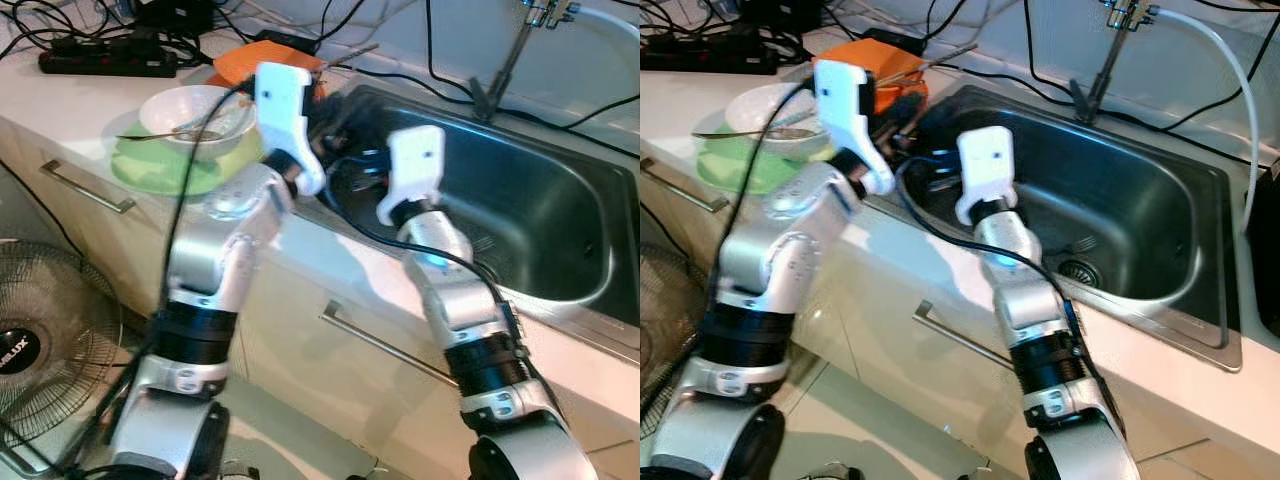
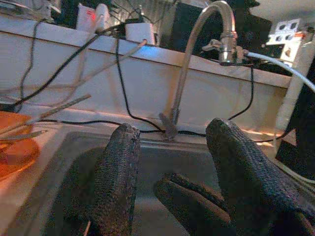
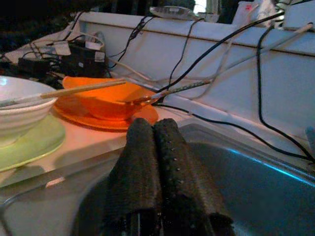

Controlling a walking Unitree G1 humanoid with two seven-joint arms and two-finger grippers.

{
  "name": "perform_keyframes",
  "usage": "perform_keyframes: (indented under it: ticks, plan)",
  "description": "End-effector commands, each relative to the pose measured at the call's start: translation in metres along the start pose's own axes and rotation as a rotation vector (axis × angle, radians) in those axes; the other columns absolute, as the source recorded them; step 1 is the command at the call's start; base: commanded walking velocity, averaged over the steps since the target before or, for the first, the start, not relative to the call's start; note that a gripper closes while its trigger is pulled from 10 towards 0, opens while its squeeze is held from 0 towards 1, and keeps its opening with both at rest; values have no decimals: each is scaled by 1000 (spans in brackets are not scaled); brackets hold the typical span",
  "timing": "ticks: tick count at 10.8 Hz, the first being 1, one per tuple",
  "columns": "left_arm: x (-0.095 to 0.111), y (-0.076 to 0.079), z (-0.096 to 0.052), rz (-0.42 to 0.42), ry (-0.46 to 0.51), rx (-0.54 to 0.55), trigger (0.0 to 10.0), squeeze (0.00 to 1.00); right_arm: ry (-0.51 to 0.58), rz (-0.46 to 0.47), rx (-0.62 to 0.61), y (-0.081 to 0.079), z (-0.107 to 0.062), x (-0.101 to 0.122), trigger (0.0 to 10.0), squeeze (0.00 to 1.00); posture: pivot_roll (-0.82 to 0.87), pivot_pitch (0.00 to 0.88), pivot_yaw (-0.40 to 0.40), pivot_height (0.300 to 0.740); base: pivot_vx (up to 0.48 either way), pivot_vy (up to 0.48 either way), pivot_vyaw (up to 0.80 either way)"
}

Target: Kitchen organization

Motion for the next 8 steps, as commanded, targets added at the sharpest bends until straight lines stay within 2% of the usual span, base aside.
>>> perform_keyframes:
  ticks: [1, 3, 4, 5, 6, 8]
  plan:
    - [21, -81, -42, 102, 69, 394, 10000, 0, -27, 34, -220, 57, -19, -13, 10000, 12, -38, 36, -69, 740, 0, 0, 0]
    - [19, -74, -39, 78, 68, 363, 10000, 0, -9, 51, -206, 53, -19, -11, 10000, 0, -35, 29, -71, 740, 0, 0, 0]
    - [14, -60, -33, 45, 46, 268, 10000, 0, 7, 52, -172, 46, -18, -7, 10000, 0, -38, 28, -68, 740, 0, 0, 0]
    - [12, -56, -32, 29, 41, 235, 10000, 0, 7, 54, -170, 45, -18, -7, 10000, 0, -38, 28, -68, 740, 0, 0, 0]
    - [9, -42, -29, -1, 30, 142, 10000, 0, 4, 59, -169, 43, -17, -8, 10000, 0, -33, 36, -69, 740, 0, 0, 0]
    - [3, -26, -27, 13, -1, 39, 10000, 0, 16, 71, -145, 35, -11, -2, 10000, 0, -33, 41, -68, 740, 0, 0, 0]
Point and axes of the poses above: a point about 5 cm out from each wrist's last joint towards the gripper, its own z axis pointing out of the wrist towards the gripper, its own x axis along the axis of the wrist's last joint, y = z × x, the point moved 1 cm from there along z, pointing out of the wrist towards the gripper, and after that the axes turned 4 degrees about z, right-handed, at the moved point
